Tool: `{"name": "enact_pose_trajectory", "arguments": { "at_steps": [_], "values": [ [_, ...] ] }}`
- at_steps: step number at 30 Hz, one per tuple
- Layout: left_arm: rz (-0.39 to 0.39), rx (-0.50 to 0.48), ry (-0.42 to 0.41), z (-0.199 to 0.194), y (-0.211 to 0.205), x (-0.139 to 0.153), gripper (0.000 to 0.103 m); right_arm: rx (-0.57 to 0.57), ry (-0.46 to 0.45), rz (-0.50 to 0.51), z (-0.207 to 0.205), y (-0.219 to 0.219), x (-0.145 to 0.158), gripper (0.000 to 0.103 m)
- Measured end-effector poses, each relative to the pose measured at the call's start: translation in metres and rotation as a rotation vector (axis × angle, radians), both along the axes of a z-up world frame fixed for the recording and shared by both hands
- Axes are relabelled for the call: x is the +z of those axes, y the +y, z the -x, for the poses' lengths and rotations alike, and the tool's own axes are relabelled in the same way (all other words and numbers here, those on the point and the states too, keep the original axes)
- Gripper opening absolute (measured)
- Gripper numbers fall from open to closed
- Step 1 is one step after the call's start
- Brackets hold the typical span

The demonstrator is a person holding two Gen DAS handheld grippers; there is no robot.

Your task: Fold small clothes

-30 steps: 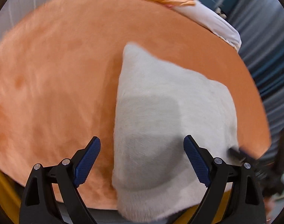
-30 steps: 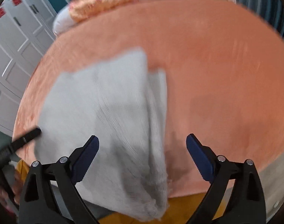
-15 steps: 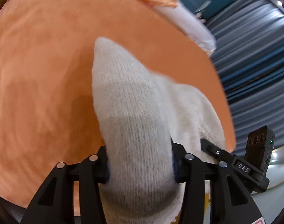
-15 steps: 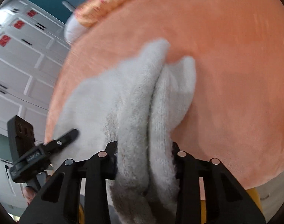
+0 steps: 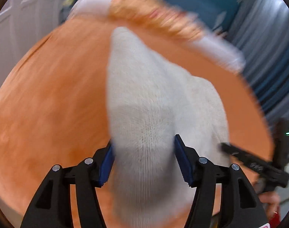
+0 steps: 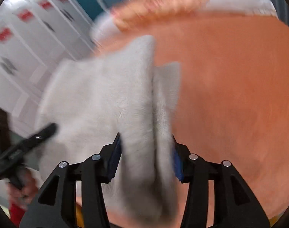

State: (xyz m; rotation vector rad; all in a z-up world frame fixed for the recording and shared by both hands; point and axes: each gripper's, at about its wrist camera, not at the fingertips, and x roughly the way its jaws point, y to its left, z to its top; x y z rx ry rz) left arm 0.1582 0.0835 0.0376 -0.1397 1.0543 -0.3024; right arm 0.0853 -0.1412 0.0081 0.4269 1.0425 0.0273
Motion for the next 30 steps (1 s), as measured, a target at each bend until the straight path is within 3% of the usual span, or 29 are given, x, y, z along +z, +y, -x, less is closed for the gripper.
{"name": "enact_pose_trajectory", "arguments": {
  "at_steps": [2, 5, 9, 13, 15, 18, 22, 24, 26, 30],
  "values": [
    [-0.026, 0.023, 0.006, 0.013, 0.019, -0.015, 0.052, 0.001, -0.037, -0.024, 0.017, 0.011, 0.000, 0.039],
    [-0.012, 0.037, -0.020, 0.031, 0.030, -0.010, 0.052, 0.029, -0.094, 0.062, 0.037, 0.030, 0.023, 0.039],
    [-0.045, 0.037, -0.067, 0.038, 0.017, 0.000, 0.054, 0.085, -0.136, 0.103, 0.031, 0.052, 0.044, 0.038],
    [-0.107, 0.041, -0.035, 0.033, 0.012, -0.019, 0.054, 0.121, -0.030, 0.225, 0.003, 0.068, 0.013, 0.037],
    [-0.139, 0.047, -0.012, 0.037, 0.012, -0.033, 0.054, 0.128, 0.061, 0.285, 0.000, 0.072, -0.022, 0.037],
    [-0.206, 0.053, 0.003, 0.042, 0.010, -0.048, 0.054, 0.084, 0.069, 0.230, 0.008, 0.065, -0.034, 0.039],
    [-0.240, 0.047, -0.027, 0.050, 0.007, -0.047, 0.054, 0.035, 0.014, 0.167, 0.019, 0.056, -0.009, 0.040],
    [-0.255, 0.055, -0.034, 0.053, 0.005, -0.045, 0.054, 0.031, -0.021, 0.183, 0.031, 0.058, 0.002, 0.049],
    [-0.255, 0.066, -0.046, 0.062, 0.003, -0.042, 0.059, 0.011, -0.064, 0.239, 0.048, 0.063, 0.009, 0.080],
    [-0.246, 0.092, -0.067, 0.077, 0.000, -0.042, 0.070, 0.000, -0.118, 0.352, 0.069, 0.080, 0.009, 0.090]
  ]
}}
